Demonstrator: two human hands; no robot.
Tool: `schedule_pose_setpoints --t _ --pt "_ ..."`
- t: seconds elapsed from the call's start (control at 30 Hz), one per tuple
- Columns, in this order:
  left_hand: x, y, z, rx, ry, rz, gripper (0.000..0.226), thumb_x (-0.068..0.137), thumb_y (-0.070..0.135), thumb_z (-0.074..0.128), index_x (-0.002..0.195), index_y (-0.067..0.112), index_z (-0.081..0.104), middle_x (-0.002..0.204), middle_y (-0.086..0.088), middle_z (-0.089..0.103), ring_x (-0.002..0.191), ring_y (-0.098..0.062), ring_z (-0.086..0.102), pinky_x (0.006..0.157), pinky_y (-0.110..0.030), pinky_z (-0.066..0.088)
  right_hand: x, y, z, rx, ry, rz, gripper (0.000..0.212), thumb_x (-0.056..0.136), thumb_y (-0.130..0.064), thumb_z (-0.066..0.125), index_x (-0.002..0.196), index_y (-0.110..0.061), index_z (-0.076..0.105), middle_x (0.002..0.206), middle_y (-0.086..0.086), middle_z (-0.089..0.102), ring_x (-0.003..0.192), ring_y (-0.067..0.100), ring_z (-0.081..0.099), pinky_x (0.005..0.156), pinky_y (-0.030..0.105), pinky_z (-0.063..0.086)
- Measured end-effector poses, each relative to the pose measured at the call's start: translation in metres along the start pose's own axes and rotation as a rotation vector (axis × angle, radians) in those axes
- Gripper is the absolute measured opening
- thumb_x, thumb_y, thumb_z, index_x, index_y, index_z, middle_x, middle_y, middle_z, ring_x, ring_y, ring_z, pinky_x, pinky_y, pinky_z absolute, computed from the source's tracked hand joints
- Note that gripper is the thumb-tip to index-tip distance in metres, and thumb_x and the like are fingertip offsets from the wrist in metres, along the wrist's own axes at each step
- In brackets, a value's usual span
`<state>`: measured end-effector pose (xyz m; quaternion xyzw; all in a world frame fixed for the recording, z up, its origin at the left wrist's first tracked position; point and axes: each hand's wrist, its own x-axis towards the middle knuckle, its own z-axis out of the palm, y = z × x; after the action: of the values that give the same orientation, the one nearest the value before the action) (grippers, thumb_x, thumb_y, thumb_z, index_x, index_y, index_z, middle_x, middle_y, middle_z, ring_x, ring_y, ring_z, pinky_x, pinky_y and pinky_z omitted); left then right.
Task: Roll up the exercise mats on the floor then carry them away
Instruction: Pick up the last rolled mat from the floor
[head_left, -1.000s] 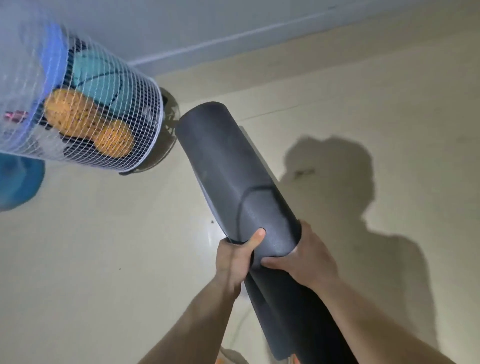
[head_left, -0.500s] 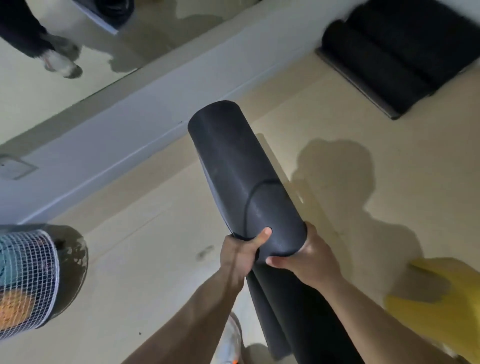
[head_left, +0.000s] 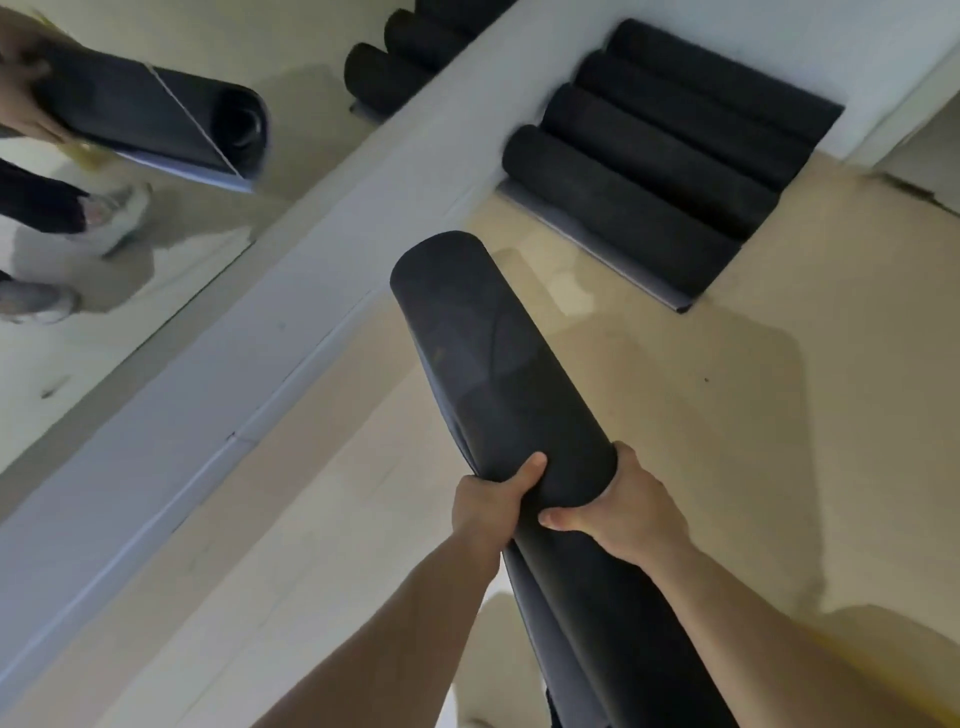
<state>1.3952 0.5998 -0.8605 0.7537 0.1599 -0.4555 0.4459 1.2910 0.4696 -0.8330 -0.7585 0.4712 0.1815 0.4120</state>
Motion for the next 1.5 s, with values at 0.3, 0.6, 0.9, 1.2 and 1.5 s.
schedule_pose_setpoints --t 0.3,0.6,0.9,1.2,1.5 --pt "0.149 0.147 0.106 0.006 -0.020 -0.045 0.063 0.074 0.059 0.085 0.110 0.010 0.067 0.104 0.000 0.073 0.094 -0.020 0.069 0.071 -0.029 0.055 0.209 -0.036 -0.103 -0.095 -0.042 0.025 0.126 0.031 -0.083 0.080 0.137 -0.029 0.039 0.120 -0.009 0.061 0.107 0.021 0.064 0.089 0.042 0.059" --pt "0.323 0.229 0.180 -0.033 0.026 -0.110 0.085 0.057 0.073 0.085 0.110 0.009 0.070 0.105 -0.004 0.077 0.093 -0.024 0.073 0.086 -0.042 0.062 0.415 -0.071 -0.141 -0.248 -0.075 0.109 0.120 0.037 -0.082 0.079 0.136 -0.031 0.035 0.118 -0.001 0.061 0.107 0.028 0.063 0.088 0.048 0.058" --pt "0.469 0.250 0.253 -0.184 0.029 -0.161 0.062 0.079 0.053 0.083 0.123 0.012 0.065 0.118 0.000 0.073 0.109 -0.021 0.069 0.100 -0.045 0.056 0.583 -0.057 -0.137 -0.387 -0.039 0.018 0.132 0.048 -0.074 0.088 0.151 -0.030 0.019 0.150 0.011 0.046 0.136 0.037 0.048 0.105 0.054 0.048" --pt "0.532 0.266 0.312 -0.209 0.073 -0.144 0.047 0.094 0.042 0.071 0.127 0.013 0.054 0.128 -0.001 0.063 0.120 -0.028 0.061 0.106 -0.048 0.052 0.637 -0.027 -0.142 -0.550 0.150 -0.121 0.125 0.069 -0.069 0.082 0.161 -0.028 0.009 0.156 0.017 0.038 0.138 0.042 0.042 0.112 0.055 0.038" --pt "0.531 0.289 0.311 0.165 0.040 -0.095 0.060 0.100 0.051 0.059 0.142 0.010 0.047 0.138 -0.006 0.060 0.121 -0.030 0.061 0.101 -0.046 0.054 0.642 -0.023 -0.155 -0.591 0.082 -0.165 0.117 0.084 -0.063 0.072 0.162 -0.023 -0.006 0.161 0.020 0.023 0.146 0.040 0.031 0.120 0.053 0.029"
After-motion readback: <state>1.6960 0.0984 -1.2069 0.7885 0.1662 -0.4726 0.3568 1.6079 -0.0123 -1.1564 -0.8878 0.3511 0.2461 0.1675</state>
